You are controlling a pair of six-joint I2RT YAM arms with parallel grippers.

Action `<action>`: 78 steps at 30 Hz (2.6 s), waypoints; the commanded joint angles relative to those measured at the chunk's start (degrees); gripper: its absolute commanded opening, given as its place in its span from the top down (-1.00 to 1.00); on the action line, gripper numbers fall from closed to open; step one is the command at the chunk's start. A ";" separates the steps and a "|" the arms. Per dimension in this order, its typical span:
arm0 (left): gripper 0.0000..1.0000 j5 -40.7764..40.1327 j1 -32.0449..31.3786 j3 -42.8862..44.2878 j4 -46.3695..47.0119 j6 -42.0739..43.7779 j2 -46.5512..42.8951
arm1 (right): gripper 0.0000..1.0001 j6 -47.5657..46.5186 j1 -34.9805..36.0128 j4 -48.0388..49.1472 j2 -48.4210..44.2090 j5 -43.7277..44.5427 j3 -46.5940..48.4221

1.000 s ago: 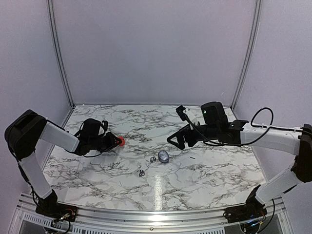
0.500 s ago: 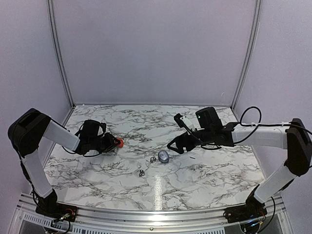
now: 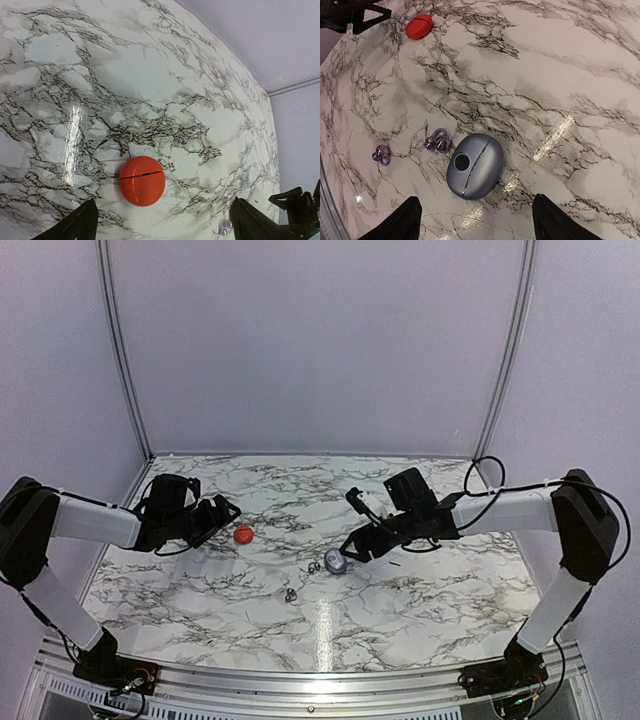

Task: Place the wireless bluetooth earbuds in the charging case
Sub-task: Place the charging case with the earbuds at the center of the board, then pick up the charging case from the center of the board, then pass from the right arm to the left

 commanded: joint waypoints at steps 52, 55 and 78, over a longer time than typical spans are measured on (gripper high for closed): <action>-0.88 10.11 -0.37 -5.19 -10.22 19.06 -29.72 | 0.21 -16.26 7.99 -5.24 0.52 11.70 7.10; -0.80 16.13 -1.85 -5.10 -8.86 19.13 -29.48 | 0.21 -18.53 10.95 -5.09 -3.19 13.45 6.43; -0.39 23.32 -22.58 -1.51 6.17 14.00 -18.20 | 0.23 -27.31 30.17 -7.84 -11.13 27.20 8.97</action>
